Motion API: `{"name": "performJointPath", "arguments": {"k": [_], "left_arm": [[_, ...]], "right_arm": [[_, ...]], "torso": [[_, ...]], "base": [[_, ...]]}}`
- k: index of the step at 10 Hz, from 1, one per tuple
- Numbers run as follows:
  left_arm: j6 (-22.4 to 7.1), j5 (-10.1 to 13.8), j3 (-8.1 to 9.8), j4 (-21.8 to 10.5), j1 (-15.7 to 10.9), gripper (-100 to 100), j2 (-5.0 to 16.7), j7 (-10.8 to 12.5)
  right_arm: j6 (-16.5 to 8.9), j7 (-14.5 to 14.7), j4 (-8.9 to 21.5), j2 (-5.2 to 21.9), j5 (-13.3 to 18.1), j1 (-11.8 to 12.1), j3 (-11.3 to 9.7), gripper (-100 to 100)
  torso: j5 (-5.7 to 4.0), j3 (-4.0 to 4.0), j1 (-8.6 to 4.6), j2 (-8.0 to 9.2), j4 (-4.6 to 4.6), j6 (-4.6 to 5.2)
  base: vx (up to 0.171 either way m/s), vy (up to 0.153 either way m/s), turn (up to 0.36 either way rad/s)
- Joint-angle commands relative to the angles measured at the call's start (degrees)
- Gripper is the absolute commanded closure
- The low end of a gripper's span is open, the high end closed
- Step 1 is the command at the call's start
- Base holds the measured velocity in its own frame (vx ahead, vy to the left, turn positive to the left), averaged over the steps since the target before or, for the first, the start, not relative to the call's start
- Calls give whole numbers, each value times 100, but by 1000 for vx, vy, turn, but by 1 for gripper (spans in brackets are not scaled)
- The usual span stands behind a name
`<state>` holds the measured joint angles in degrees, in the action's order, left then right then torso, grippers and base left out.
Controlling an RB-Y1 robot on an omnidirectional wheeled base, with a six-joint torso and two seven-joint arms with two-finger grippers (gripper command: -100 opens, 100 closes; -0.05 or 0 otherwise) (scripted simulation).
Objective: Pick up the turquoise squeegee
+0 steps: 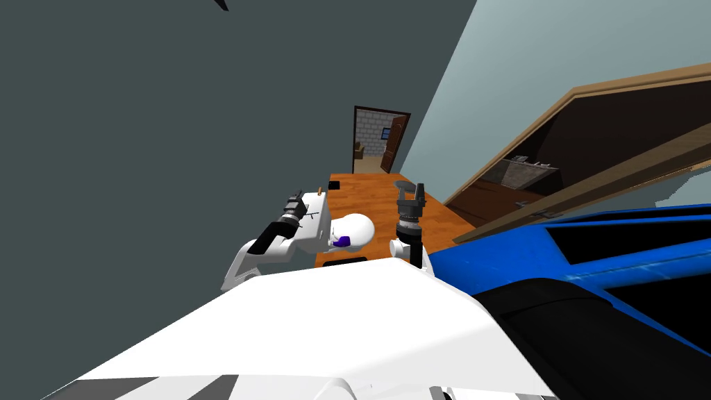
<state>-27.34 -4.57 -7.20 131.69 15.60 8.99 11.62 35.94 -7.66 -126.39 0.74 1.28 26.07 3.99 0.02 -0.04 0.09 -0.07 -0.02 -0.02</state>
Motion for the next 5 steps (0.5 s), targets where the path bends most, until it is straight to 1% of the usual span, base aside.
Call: {"name": "performJointPath", "arguments": {"k": [1, 2, 4, 5], "left_arm": [[-192, 13, 5, 3, -14, -100, 15, 15], [-395, 23, -25, -44, -102, -100, 36, 63], [-622, 23, -25, -44, -102, -100, 36, 63], [-823, 35, -52, -94, -192, -100, 54, 114]], "right_arm": [[0, 0, 0, 0, 0, 0, 0, 0], [0, 0, 0, 0, 0, 0, 0, 0], [0, 0, 0, 0, 0, 0, 0, 0], [0, 0, 0, 0, 0, 0, 0, 0]], "torso": [[0, 0, 0, 0, 0, 0], [-1, 1, -4, 2, 0, 0], [0, 0, -1, -1, 0, 0], [-1, 1, -6, 2, 0, 0]], "base": [[7, 14, 2], [17, 25, -63], [12, 18, -12], [13, 16, -64]]}}
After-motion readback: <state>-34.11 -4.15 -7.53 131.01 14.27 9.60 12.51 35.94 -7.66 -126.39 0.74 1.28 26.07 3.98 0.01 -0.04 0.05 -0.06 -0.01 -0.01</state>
